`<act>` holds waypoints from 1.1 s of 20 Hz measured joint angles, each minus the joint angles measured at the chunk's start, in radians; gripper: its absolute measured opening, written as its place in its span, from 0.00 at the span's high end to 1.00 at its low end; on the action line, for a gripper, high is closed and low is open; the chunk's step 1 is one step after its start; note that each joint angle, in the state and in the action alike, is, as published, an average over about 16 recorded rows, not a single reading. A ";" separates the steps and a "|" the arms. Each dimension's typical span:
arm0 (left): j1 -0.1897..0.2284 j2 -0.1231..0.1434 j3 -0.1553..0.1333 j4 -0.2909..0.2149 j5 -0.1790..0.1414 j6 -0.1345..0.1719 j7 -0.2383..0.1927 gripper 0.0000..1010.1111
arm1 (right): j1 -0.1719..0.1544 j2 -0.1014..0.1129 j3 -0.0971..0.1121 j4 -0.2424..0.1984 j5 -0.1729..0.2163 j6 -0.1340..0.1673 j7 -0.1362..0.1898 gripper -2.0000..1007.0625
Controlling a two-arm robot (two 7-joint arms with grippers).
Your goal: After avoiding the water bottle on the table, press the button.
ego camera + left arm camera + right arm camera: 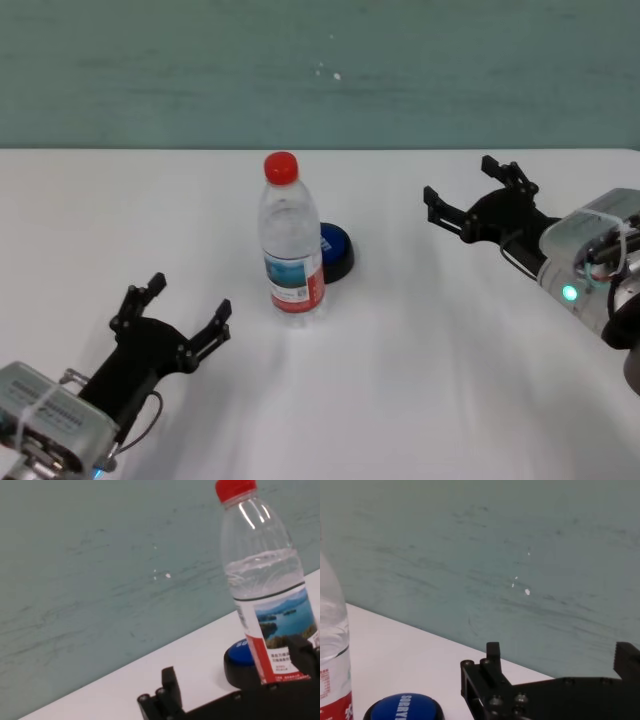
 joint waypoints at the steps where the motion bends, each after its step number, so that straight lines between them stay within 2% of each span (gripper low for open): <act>1: 0.000 0.000 0.000 0.000 0.000 0.000 0.000 0.01 | -0.012 -0.003 0.006 -0.011 -0.002 0.000 -0.007 0.00; 5: 0.000 0.000 0.000 0.000 0.000 0.000 0.000 0.01 | -0.049 -0.017 0.022 -0.040 -0.011 -0.001 -0.026 0.00; 9: 0.000 0.000 0.000 0.000 0.000 0.000 0.000 0.01 | -0.073 -0.027 0.029 -0.053 -0.016 0.005 -0.025 0.00; 18: 0.000 0.000 0.000 0.000 0.000 0.000 0.000 0.01 | -0.093 -0.027 0.022 -0.060 -0.018 0.038 0.008 0.00; 22: 0.000 0.000 0.000 0.000 0.000 0.000 0.000 0.01 | -0.095 -0.024 0.017 -0.060 -0.021 0.044 0.016 0.00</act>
